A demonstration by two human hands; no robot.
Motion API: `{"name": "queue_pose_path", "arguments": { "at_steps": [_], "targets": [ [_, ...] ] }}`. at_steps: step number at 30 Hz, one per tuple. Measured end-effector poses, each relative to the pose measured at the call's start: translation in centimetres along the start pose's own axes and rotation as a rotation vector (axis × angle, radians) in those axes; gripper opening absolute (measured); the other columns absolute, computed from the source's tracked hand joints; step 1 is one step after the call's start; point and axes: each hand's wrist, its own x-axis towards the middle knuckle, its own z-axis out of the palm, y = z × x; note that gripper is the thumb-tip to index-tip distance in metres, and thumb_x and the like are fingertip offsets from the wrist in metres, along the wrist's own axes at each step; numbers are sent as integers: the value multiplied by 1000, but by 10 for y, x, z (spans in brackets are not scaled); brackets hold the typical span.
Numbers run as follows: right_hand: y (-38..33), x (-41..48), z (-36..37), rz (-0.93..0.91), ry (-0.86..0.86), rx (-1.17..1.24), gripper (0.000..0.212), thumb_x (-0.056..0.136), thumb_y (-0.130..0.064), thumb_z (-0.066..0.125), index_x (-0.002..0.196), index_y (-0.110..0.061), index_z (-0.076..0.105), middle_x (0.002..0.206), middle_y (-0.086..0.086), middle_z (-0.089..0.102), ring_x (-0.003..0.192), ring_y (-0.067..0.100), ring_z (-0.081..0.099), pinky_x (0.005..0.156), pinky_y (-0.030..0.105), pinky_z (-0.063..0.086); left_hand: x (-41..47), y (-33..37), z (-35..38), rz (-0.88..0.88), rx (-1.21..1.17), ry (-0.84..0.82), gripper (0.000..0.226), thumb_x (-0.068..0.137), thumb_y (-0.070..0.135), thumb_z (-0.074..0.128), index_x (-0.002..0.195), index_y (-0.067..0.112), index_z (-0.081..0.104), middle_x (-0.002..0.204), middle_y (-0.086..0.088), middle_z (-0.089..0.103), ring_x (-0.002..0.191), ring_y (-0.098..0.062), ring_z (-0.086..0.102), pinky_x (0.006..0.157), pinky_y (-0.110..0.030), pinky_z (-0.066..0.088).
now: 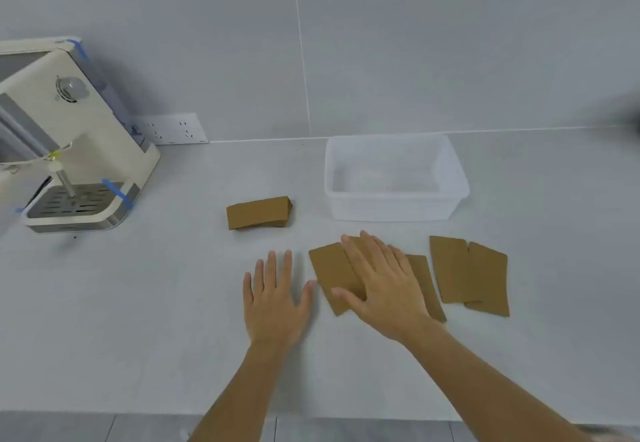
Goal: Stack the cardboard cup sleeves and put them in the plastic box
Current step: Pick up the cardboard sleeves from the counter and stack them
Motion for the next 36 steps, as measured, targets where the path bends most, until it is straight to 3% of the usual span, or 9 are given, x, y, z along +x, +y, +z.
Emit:
{"name": "queue_pose_path", "arguments": {
  "at_steps": [3, 7, 13, 18, 21, 24, 28, 32, 36],
  "targets": [
    [-2, -1, 9, -4, -28, -7, 78, 82, -63, 38, 145, -26, 12, 152, 11, 28, 141, 25, 25, 115, 40, 14, -2, -8, 6, -25, 41, -16, 69, 88, 63, 21, 147, 31, 3, 159, -1, 13, 145, -23, 9, 117, -41, 2],
    [-6, -3, 23, 13, -14, -19, 80, 80, -63, 41, 144, -19, 22, 144, 13, 42, 135, 26, 36, 112, 43, 23, 0, -11, 10, -16, 64, -38, 69, 87, 64, 15, 147, 31, 4, 159, 0, 11, 145, -22, 5, 117, -41, 3],
    [-12, -7, 39, 69, -134, -30, 80, 82, -64, 36, 143, -15, 21, 146, 10, 39, 136, 25, 33, 112, 41, 22, 0, -9, 8, -14, 80, -60, 70, 88, 64, 15, 147, 29, 3, 159, 0, 9, 145, -23, 4, 117, -41, 1],
    [-16, -7, 40, 68, -112, -89, 58, 84, -50, 50, 125, -9, 48, 132, 16, 54, 124, 29, 49, 101, 44, 37, 1, -6, 3, -17, 68, -101, 68, 90, 61, 19, 148, 27, 4, 160, -2, 6, 146, -24, 1, 117, -42, -1],
    [-17, 0, 36, 78, -191, -76, 48, 88, -41, 43, 126, -11, 41, 133, 12, 47, 125, 27, 42, 102, 42, 31, 6, -4, -2, -21, 63, -150, 68, 91, 59, 22, 148, 25, 6, 159, -4, 6, 145, -26, 2, 116, -44, 2],
    [-16, 11, 24, 105, -281, -33, 36, 84, -31, 45, 116, -14, 43, 121, 8, 50, 113, 26, 44, 96, 37, 32, 14, -1, -11, -37, -39, -170, 68, 91, 54, 33, 147, 21, 12, 158, -6, 14, 144, -28, 9, 116, -43, 9],
    [-14, 28, -1, 243, -363, 184, 39, 81, -30, 54, 115, -13, 47, 114, 8, 52, 109, 26, 47, 92, 37, 38, 22, 9, -28, -155, -619, -133, 59, 88, 46, 52, 139, 18, 37, 147, -3, 41, 133, -21, 37, 110, -38, 30],
    [-18, 33, -20, 336, -310, 500, 44, 80, -32, 58, 119, -15, 47, 117, 4, 51, 104, 22, 52, 89, 40, 48, 26, 24, -44, -439, -1335, -248, 25, 88, 41, 54, 107, 24, 59, 122, -1, 60, 114, -17, 54, 96, -31, 41],
    [-32, 26, -20, 291, -221, 602, 53, 79, -34, 59, 128, -20, 44, 123, 1, 51, 109, 18, 50, 89, 33, 45, 28, 27, -43, -615, -1899, -383, 54, 87, 51, 49, 120, 10, 55, 118, -9, 64, 110, -24, 60, 92, -36, 45]
  ]
}}
